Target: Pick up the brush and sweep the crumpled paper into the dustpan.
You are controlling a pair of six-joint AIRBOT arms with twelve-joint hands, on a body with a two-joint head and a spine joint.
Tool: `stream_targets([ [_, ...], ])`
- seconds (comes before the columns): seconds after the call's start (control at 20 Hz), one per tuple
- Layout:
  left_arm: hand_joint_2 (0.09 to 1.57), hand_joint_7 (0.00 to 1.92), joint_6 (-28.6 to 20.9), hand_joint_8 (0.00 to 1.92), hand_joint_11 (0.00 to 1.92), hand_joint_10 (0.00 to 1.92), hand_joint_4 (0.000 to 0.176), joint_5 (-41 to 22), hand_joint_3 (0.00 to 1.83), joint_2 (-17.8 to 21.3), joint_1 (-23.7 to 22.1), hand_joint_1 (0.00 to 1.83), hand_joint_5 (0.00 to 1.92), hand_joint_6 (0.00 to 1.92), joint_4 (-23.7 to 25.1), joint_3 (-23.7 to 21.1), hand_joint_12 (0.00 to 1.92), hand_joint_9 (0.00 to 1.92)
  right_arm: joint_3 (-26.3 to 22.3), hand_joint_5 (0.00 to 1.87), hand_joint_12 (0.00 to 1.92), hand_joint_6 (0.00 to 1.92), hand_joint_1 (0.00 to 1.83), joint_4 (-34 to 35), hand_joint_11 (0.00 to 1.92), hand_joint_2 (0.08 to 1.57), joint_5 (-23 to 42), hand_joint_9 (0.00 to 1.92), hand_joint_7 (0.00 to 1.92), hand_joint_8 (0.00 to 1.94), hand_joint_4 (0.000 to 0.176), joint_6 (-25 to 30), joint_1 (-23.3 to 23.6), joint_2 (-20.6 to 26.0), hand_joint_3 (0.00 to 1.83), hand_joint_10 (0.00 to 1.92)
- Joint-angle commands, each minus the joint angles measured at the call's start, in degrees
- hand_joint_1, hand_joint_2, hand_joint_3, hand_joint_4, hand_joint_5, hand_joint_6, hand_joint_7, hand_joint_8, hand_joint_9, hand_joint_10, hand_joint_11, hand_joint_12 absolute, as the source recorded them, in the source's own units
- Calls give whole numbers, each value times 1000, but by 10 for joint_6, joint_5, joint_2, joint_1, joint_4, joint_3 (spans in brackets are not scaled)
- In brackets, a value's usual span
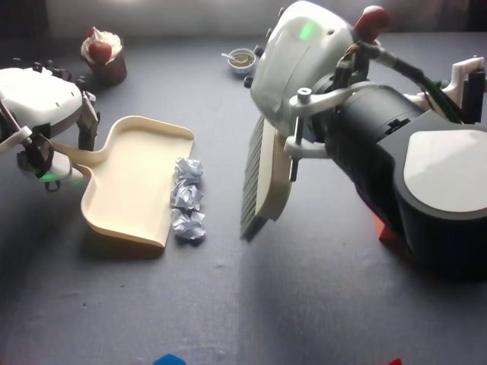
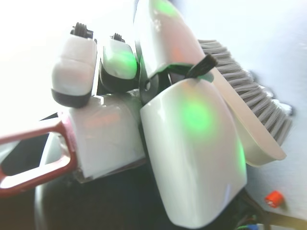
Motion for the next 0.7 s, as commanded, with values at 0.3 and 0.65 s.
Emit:
stream_targets([
  [0.3, 1106, 380, 3, 1, 176, 2, 41, -56, 1, 1, -8, 1074, 1005, 939, 14, 3, 531, 326, 19, 934, 1921, 1921, 1541, -56, 1472, 1258, -4, 1305, 1001, 1941, 101, -34, -21, -32, 1, 1921],
  [0.65, 1095, 390, 3, 2, 177, 2, 49, -56, 0, 0, -9, 1079, 1027, 904, 14, 3, 520, 336, 70, 927, 1921, 1921, 1539, -81, 1461, 1253, 10, 1286, 1001, 1941, 96, -1, -32, -76, 1, 1921],
])
